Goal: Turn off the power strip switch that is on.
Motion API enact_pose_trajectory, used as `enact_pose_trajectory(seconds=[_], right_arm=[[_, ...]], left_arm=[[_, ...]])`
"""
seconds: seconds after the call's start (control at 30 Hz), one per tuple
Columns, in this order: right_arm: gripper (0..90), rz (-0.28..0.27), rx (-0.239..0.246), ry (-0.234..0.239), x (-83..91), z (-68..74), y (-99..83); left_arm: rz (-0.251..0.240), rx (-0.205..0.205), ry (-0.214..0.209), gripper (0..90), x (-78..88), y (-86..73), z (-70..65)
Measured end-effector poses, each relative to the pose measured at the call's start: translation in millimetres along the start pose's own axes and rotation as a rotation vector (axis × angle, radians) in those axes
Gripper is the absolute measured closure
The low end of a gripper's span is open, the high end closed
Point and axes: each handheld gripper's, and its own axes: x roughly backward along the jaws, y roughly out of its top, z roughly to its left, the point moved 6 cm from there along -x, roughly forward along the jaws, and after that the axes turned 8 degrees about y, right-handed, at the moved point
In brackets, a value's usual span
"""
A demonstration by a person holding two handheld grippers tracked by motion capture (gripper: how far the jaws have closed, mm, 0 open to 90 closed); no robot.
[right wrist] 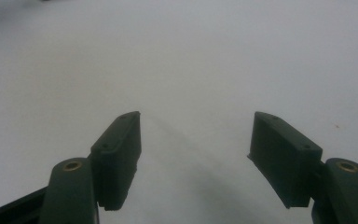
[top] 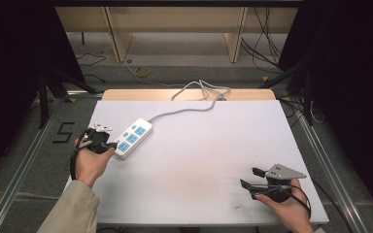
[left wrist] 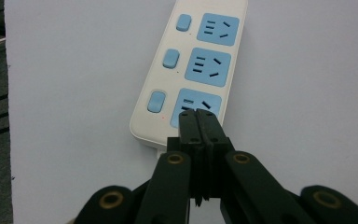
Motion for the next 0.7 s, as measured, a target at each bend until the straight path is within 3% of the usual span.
enact_pose_trajectory(seconds=[0.7], right_arm=[[34.5,-0.001,0.004,0.001,0.2,0.0,0.0]], left_arm=[[0.005,0.018,0.004,89.6,-6.7,4.1,3.6]])
